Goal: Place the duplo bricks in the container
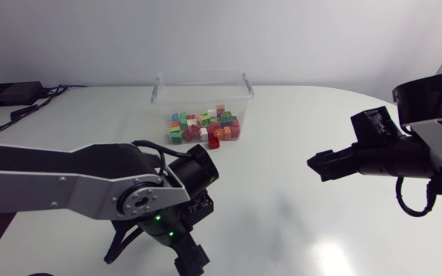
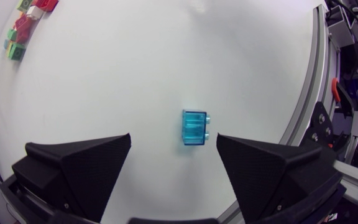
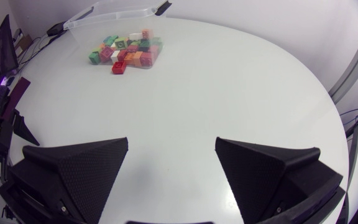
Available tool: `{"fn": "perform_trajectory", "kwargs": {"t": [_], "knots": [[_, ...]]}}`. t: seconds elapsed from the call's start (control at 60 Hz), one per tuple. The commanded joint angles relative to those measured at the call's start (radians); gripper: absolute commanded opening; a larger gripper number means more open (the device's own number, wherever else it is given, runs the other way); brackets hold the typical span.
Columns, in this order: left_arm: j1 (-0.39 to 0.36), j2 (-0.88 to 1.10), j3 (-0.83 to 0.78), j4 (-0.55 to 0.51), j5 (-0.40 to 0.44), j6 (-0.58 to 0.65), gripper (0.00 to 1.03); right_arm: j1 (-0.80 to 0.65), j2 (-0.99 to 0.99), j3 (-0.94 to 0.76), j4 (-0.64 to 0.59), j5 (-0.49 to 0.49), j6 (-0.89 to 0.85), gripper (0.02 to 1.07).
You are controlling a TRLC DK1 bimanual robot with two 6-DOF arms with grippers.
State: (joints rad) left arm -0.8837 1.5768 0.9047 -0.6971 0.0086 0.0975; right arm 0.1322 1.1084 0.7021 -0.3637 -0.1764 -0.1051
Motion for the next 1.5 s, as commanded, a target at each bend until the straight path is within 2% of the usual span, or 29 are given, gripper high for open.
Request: {"fn": "perform_trajectory", "kwargs": {"t": [0.0,0.25,0.367,0.483,0.567,0.583,0.883,0.967,1.1,1.233,1.317,1.417,1.483], "knots": [[-0.021,0.028,0.031,-0.018,0.014,-0.021,0.93,0.014,0.051,0.043,-0.003,-0.002,0.005,1.03],[-0.049,0.103,0.036,-0.013,0.03,-0.015,0.9,0.07,0.119,0.05,0.032,0.006,0.012,1.03],[-0.049,0.117,0.034,0.022,0.033,-0.016,0.79,0.087,0.133,0.05,0.045,0.009,0.012,1.03],[-0.043,0.123,0.025,0.064,0.036,-0.019,0.59,0.092,0.146,0.05,0.051,0.009,0.007,1.03],[-0.038,0.134,0.022,0.07,0.042,-0.019,0.54,0.093,0.154,0.045,0.063,0.009,0.005,1.03],[-0.037,0.144,0.022,0.07,0.045,-0.019,0.5,0.093,0.156,0.045,0.063,0.009,0.005,1.03],[-0.026,0.17,0.019,0.067,0.056,-0.01,0.42,0.101,0.157,0.046,0.069,0.009,0.002,1.03],[-0.023,0.178,0.02,0.057,0.056,-0.002,0.34,0.113,0.166,0.048,0.071,0.011,0.002,1.03],[-0.014,0.141,0.022,-0.002,0.054,0.042,0.3,0.172,0.217,0.068,0.075,0.011,0.013,1.03],[0.06,0.012,0.043,-0.048,0.054,0.056,0.29,0.261,0.352,0.143,0.126,0.028,0.058,1.03],[0.137,-0.084,0.049,-0.05,0.056,0.076,0.29,0.31,0.459,0.22,0.131,0.049,0.104,1.02],[0.178,-0.149,0.059,-0.048,0.057,0.08,0.29,0.354,0.571,0.293,0.164,0.054,0.136,1.02],[0.207,-0.182,0.071,-0.041,0.057,0.087,0.29,0.396,0.665,0.35,0.21,0.098,0.151,1.02]]}}
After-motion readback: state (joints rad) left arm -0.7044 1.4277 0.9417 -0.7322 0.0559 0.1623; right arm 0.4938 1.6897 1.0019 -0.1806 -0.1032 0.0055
